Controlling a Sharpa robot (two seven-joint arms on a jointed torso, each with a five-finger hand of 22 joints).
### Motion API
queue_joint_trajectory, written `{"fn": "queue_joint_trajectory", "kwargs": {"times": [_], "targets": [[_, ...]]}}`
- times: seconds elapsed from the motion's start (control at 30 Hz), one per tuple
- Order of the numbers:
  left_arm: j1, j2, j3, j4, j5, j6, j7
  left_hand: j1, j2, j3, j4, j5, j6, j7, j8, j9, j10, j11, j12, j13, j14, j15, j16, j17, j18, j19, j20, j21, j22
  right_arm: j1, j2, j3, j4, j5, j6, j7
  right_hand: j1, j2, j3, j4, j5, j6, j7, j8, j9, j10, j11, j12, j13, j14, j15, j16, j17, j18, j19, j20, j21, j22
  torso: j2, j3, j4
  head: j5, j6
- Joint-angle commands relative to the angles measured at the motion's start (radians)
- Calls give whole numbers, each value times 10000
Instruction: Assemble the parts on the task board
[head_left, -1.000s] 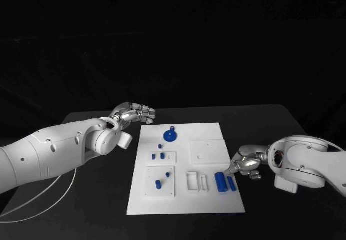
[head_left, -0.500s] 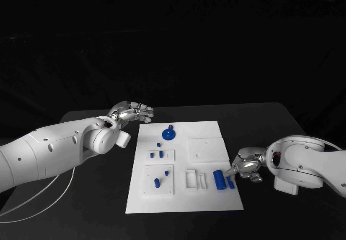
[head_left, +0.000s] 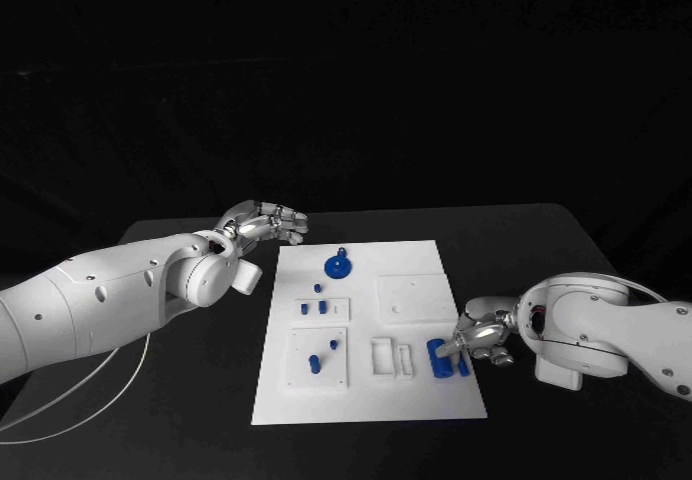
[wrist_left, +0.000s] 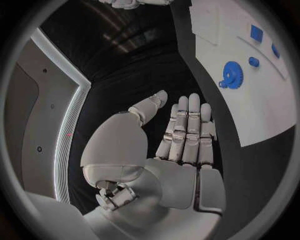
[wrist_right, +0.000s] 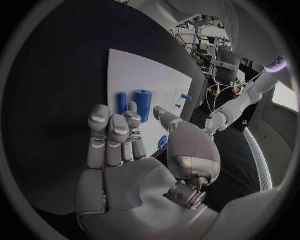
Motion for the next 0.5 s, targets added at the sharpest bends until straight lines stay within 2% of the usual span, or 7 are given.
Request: {"fn": "queue_joint_trajectory", "kwargs": {"times": [0.03,0.37,0.43,0.5], "targets": [[5,8,7,28,69,143,64,-122,-8,9,64,33,-65,-20,29,-10,-66,-30,15,-13,48,-5,-65,14,-32,11,38,-68,13,0,117,-18,-13,-328,-108,-31,9,-101,79,-6,-75,-102,91,-56,-17,-20,75,-17,13,4,63,-69,17,673,-43,-35,46,189,7,13,3,15,-27],[5,-12,7,33,69,150,57,-125,-9,7,67,32,-66,-20,29,-12,-67,-30,15,-14,49,-5,-73,23,-32,11,38,-72,16,-5,524,-76,-240,-524,-237,-39,-20,-232,128,14,-165,-139,121,-138,-49,-38,105,-25,31,13,93,-99,41,673,-50,-32,44,179,4,23,-12,67,-64],[5,-7,7,27,69,154,59,-125,-9,7,67,32,-66,-20,29,-12,-68,-30,14,-14,49,-5,-75,25,-32,11,38,-73,17,-11,606,-153,-280,-531,-235,-50,-32,-286,152,34,-223,-147,129,-165,-59,-43,112,-28,36,17,99,-108,50,673,-49,-32,44,176,6,22,-13,73,-75],[5,-15,7,36,69,148,57,-125,-9,7,67,32,-66,-20,29,-12,-68,-29,14,-14,49,-5,-76,26,-32,11,38,-73,18,-12,685,-277,-299,-530,-288,-47,-45,-331,180,63,-291,-145,134,-185,-66,-44,117,-30,42,22,105,-118,60,673,-47,-32,43,172,5,18,-5,63,-77]]}}
